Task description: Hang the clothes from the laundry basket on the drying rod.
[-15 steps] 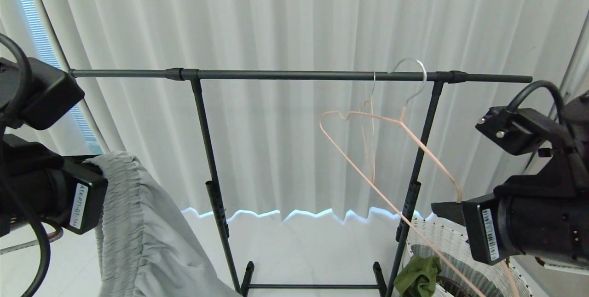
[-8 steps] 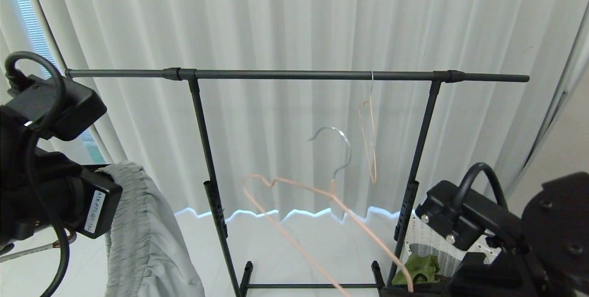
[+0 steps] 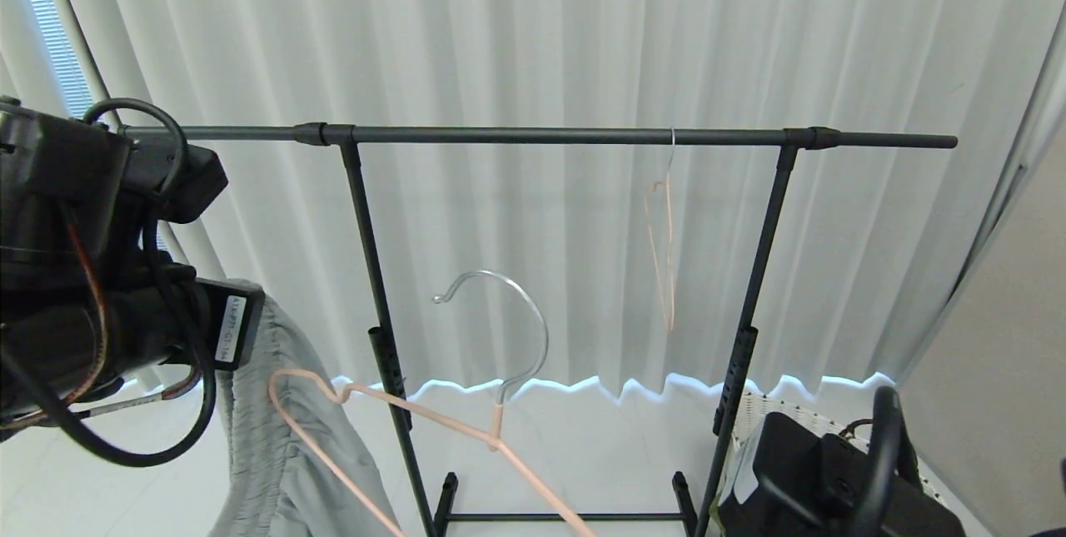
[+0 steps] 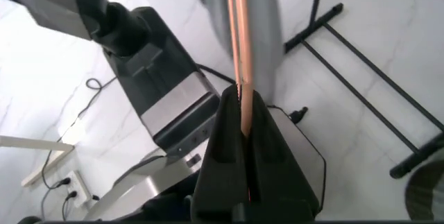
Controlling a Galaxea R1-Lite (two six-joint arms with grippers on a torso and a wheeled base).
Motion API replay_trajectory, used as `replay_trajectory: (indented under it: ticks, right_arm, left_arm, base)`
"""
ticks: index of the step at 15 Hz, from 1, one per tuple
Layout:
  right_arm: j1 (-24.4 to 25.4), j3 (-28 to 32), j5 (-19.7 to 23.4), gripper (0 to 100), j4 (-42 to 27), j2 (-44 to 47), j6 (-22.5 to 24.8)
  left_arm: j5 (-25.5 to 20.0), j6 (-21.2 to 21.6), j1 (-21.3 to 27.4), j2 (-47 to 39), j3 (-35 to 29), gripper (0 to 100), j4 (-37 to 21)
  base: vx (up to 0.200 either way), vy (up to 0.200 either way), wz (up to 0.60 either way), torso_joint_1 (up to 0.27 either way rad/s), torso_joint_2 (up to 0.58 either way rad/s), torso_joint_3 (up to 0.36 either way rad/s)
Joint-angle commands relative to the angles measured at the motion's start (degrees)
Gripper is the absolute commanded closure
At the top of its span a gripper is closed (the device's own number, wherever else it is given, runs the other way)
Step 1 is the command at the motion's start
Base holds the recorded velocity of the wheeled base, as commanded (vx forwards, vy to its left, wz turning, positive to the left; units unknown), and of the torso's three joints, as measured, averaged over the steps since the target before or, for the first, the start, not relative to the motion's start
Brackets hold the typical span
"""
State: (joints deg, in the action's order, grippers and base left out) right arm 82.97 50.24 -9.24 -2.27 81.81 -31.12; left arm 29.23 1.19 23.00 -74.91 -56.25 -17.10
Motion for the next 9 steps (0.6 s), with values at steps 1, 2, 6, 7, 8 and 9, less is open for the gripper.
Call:
replay_trajectory:
  ticks: [1,2,6,7,8,9]
  right_arm:
    - [0.97,0.12,0.01,100,0.77,0.89,0.1]
    - [1.05,0.12,0.1,100,1.65,1.25,0.1]
    - [0.97,0.21,-0.08,100,2.53,2.21,0.1]
    - [0.79,0.21,-0.34,100,2.53,2.3,0.1]
    - [0.61,0.12,-0.34,100,2.53,2.3,0.1]
    - [0.44,0.21,-0.43,100,2.53,2.21,0.1]
  left_arm:
    - [1.53,-1.81,-0.06,-3.75,-1.67,100,-0.04]
    - [1.7,-1.99,-0.06,-3.84,-1.85,100,-0.04]
    - [1.79,-2.07,-0.06,-3.75,-1.76,100,-0.04]
    - [1.79,-1.99,-0.06,-3.66,-1.76,100,-0.04]
    - [1.88,-1.99,-0.06,-3.66,-1.76,100,-0.04]
    - [2.06,-1.99,-0.06,-3.66,-1.76,100,-0.04]
  base:
    - [0.0,0.0,0.0,0.0,0.0,0.0]
    - [0.0,0.0,0.0,0.0,0.0,0.0]
    - [0.0,0.0,0.0,0.0,0.0,0.0]
    - [0.0,0.0,0.0,0.0,0.0,0.0]
    - [0.0,0.0,0.0,0.0,0.0,0.0]
    - [0.0,0.0,0.0,0.0,0.0,0.0]
